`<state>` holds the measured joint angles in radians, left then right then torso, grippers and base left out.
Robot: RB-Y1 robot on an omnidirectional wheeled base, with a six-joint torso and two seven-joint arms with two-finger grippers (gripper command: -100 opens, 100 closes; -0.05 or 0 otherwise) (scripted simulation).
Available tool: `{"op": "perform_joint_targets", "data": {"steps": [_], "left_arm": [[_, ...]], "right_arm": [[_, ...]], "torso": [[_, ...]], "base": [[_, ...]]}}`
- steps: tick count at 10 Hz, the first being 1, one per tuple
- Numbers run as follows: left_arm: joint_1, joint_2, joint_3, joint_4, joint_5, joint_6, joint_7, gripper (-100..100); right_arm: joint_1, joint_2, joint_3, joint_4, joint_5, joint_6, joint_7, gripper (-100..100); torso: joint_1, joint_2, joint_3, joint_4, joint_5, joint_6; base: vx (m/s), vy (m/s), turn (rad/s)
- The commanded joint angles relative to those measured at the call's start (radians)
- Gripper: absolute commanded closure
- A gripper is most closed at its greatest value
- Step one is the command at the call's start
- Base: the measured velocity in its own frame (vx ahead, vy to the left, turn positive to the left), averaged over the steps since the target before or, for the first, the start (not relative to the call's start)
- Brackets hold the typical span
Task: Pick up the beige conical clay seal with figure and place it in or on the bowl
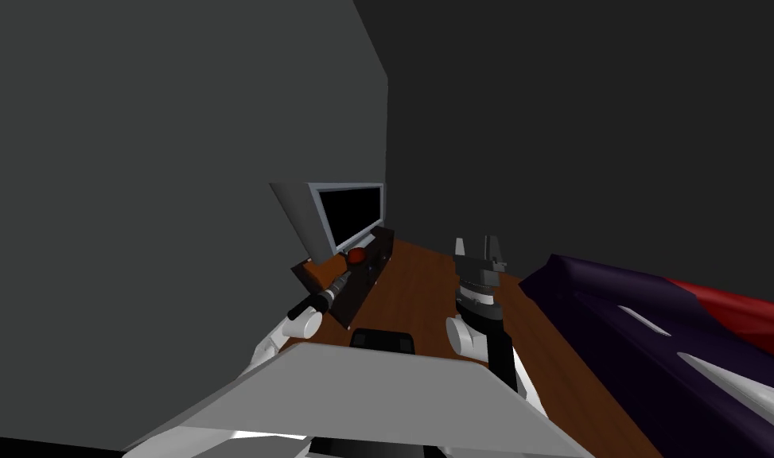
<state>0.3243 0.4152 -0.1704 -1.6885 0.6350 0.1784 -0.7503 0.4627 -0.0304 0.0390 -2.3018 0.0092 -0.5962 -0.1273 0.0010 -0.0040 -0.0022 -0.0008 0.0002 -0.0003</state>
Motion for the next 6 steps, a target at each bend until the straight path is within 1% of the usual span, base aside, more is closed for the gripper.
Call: {"op": "perform_joint_targets", "data": {"steps": [1, 2, 3, 6], "left_arm": [[0.003, 0.019, -0.008, 0.034, 0.017, 0.034, -0.047, -100], [0.006, 0.031, -0.013, 0.056, 0.027, 0.053, -0.077, -100], [0.006, 0.031, -0.013, 0.056, 0.027, 0.053, -0.077, -100], [0.014, 0.062, -0.025, 0.116, 0.054, 0.102, -0.158, -100]], "right_arm": [[0.0, 0.0, 0.0, 0.0, 0.0, 0.0, 0.0, 0], [0.0, 0.0, 0.0, 0.0, 0.0, 0.0, 0.0, 0], [0.0, 0.0, 0.0, 0.0, 0.0, 0.0, 0.0, 0], [0.0, 0.0, 0.0, 0.0, 0.0, 0.0, 0.0, 0]], "torso": [[0.0, 0.0, 0.0, 0.0, 0.0, 0.0], [0.0, -0.001, 0.0, 0.0, 0.0, 0.0], [0.001, -0.001, -0.001, 0.0, 0.0, 0.0], [0.001, -0.001, -0.001, 0.0, 0.0, 0.0]], "base": [[0.078, 0.021, 0.032], [0.085, 0.02, 0.031], [0.059, 0.022, 0.009], [0.081, 0.038, 0.029]]}}
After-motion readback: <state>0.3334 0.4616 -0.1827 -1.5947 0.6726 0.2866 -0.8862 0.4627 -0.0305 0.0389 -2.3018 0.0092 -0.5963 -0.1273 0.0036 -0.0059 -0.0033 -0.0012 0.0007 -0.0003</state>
